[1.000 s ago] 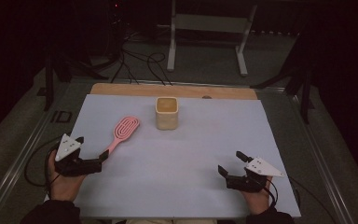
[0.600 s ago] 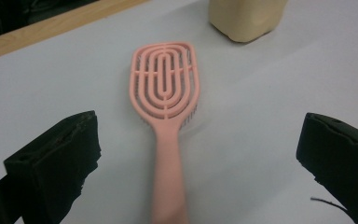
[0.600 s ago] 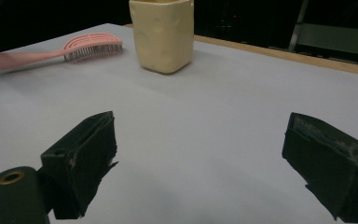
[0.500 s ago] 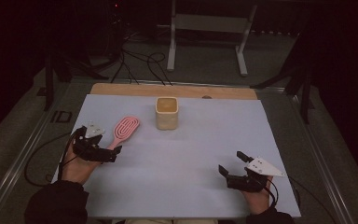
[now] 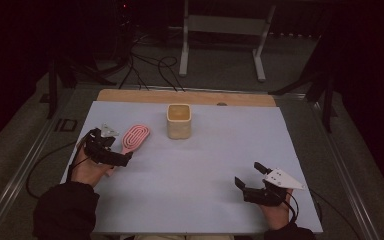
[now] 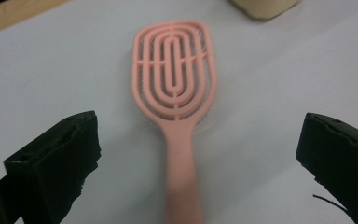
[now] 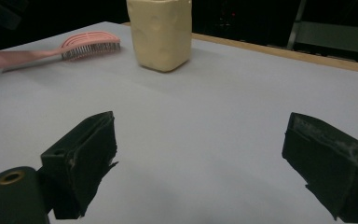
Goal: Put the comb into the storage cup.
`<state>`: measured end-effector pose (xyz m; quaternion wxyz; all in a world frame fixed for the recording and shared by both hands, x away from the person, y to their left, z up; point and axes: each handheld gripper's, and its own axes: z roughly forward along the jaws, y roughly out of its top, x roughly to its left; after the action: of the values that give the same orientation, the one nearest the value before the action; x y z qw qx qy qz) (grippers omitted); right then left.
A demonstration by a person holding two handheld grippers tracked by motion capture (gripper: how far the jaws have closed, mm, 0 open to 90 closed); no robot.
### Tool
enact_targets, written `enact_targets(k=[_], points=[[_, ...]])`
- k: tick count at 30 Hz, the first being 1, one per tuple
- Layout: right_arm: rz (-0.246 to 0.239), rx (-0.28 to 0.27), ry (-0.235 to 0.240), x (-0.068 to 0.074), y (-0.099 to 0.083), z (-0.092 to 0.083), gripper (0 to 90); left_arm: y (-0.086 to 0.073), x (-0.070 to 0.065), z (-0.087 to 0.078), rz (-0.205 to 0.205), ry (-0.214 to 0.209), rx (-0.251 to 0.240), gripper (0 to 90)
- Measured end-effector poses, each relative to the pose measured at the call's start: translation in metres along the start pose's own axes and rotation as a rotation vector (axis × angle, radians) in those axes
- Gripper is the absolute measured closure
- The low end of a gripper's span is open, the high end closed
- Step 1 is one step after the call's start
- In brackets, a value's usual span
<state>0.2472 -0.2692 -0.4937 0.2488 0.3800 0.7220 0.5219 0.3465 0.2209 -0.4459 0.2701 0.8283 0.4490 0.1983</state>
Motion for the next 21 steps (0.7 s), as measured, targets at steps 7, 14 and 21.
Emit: enact_targets(k=[7,14,21], points=[[0.0,0.0,0.003,-0.001,0.0,0.0,9.6,0.007,0.005,0.013,0.006,0.002,0.064,0.2],[0.003,0.0,0.0,-0.002,0.0,0.0,9.5,0.013,0.008,0.029,0.006,-0.007,0.135,0.3],[0.0,0.001,0.003,-0.001,0.0,0.0,9.5,0.014,0.01,0.042,0.004,-0.019,0.203,0.7]])
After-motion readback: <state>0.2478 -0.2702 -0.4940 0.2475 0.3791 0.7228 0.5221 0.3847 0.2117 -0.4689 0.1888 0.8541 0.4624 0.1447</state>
